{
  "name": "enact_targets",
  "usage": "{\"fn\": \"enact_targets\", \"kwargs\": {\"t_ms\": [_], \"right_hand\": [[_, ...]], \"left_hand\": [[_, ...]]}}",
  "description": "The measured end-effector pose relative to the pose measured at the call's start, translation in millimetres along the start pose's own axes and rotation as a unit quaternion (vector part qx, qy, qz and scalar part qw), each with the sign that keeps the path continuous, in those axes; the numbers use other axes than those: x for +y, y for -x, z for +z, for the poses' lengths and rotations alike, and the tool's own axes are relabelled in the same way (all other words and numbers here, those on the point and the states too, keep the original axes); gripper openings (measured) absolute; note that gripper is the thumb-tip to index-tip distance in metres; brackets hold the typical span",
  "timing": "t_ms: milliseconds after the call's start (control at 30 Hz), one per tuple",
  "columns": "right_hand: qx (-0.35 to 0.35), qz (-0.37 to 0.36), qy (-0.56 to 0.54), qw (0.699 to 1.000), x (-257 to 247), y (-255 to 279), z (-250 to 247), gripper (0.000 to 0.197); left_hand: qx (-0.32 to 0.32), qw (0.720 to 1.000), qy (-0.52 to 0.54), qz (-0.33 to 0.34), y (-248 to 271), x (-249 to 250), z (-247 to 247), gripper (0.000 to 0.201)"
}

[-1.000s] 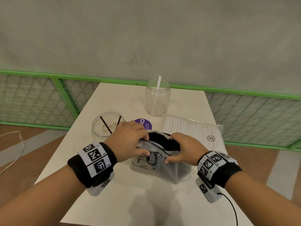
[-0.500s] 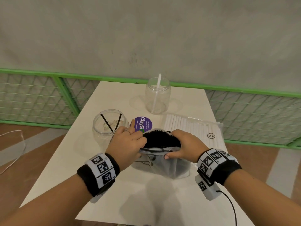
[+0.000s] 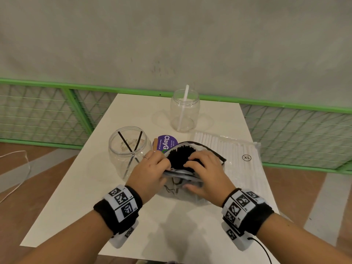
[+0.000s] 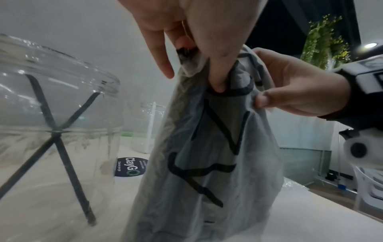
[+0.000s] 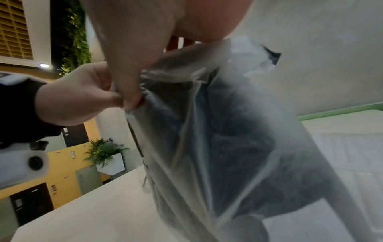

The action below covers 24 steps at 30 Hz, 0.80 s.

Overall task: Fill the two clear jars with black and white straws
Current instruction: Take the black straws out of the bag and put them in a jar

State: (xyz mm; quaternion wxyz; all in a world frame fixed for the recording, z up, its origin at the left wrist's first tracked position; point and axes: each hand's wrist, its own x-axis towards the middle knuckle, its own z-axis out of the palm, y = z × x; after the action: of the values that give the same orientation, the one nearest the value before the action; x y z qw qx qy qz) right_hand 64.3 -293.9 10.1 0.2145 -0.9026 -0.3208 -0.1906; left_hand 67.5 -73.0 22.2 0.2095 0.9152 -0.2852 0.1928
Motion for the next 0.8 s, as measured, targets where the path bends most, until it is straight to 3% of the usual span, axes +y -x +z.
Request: {"fn": "enact_targets", "kwargs": {"t_ms": [167, 300, 400, 567, 733, 800], "right_hand": [[0.033, -0.031, -0.008, 0.999, 0, -1, 4, 0.018], [0.055, -0.063, 0.016, 0.996, -6, -1, 5, 0.009], [0.026, -0.079, 0.039, 0.996, -7, 0, 9, 0.018], [-0.006, -0.061, 0.033, 0.998, -4, 2, 3, 0.014], [-0.041, -0.095, 0.043, 0.994, 5, 11, 8, 0.01], [-0.057, -0.088, 0.024, 0.994, 6, 17, 8, 0.006]], "left_hand": [[0.002, 0.999, -0.021, 0.048, 6, -12, -9, 0.024], [-0.005, 0.994, -0.064, 0.091, 3, -17, -8, 0.04], [-0.011, 0.996, -0.051, 0.073, 3, -16, -8, 0.04], [-0.017, 0.998, -0.042, 0.051, 6, -14, -13, 0.006], [-0.015, 0.999, -0.023, 0.021, 18, -14, -11, 0.003], [-0.011, 1.0, 0.008, -0.017, 24, -11, -12, 0.022]]}}
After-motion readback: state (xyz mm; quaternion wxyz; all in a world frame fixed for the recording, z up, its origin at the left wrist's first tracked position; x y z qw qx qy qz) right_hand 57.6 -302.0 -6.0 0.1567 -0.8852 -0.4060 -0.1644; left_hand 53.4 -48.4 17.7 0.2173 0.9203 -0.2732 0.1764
